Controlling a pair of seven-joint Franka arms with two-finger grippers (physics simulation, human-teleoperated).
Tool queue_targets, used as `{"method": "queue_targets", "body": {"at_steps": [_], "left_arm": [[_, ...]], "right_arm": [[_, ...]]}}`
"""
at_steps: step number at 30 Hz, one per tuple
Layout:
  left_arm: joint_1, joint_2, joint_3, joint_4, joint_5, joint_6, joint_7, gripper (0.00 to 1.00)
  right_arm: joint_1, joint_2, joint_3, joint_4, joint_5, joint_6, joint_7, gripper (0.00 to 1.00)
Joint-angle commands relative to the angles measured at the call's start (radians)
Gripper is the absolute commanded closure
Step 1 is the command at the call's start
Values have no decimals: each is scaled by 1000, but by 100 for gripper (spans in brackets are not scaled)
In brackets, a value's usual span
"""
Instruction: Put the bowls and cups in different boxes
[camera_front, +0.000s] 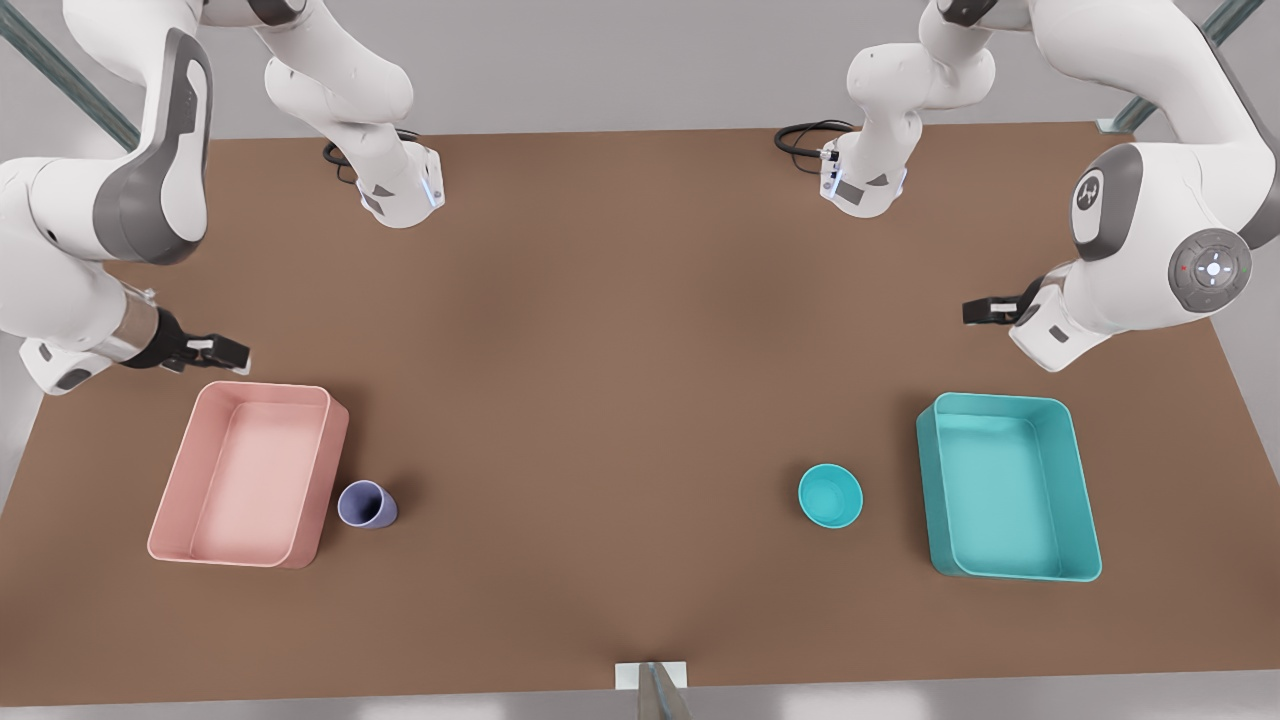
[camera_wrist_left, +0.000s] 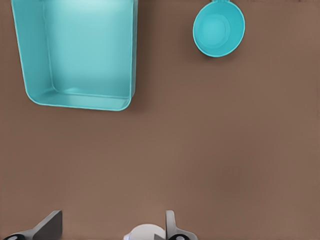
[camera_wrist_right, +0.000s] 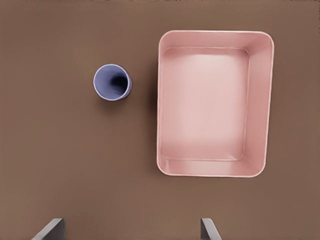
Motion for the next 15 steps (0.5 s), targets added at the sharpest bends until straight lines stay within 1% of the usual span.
{"method": "queue_targets", "body": {"at_steps": [1,2,4,5,6,7,8,9,10,12,13,15], "left_arm": [[0,0,0,0,1,13,-4,0],[0,5,0,0,1,14,-5,0],[-158,133,0,31,24,99,-43,0],[-216,294,-8,161,28,148,-96,0],[-262,428,-6,295,30,186,-97,0],[-321,525,-2,330,74,296,-97,0],[-327,586,-22,330,96,421,-123,0],[-328,641,-34,326,102,560,-166,0],[-328,663,-34,318,103,646,-157,0],[-328,672,-32,273,208,715,-116,0],[-333,672,-32,244,211,757,-116,0],[-336,672,-32,231,254,769,-116,0]], "right_arm": [[2,0,0,0,0,30,-5,0],[2,0,2,0,-1,29,-3,0],[3,1,2,0,-3,27,-5,0],[19,44,12,17,-14,64,-6,0],[43,115,14,59,-4,75,-6,0],[85,216,14,129,8,85,-5,0],[103,279,14,165,11,113,-1,0],[112,302,14,168,11,154,2,0],[120,328,14,168,11,197,6,0],[123,388,12,163,-3,280,9,0],[125,411,12,158,-4,303,9,0],[123,455,12,157,2,351,11,0]]}}
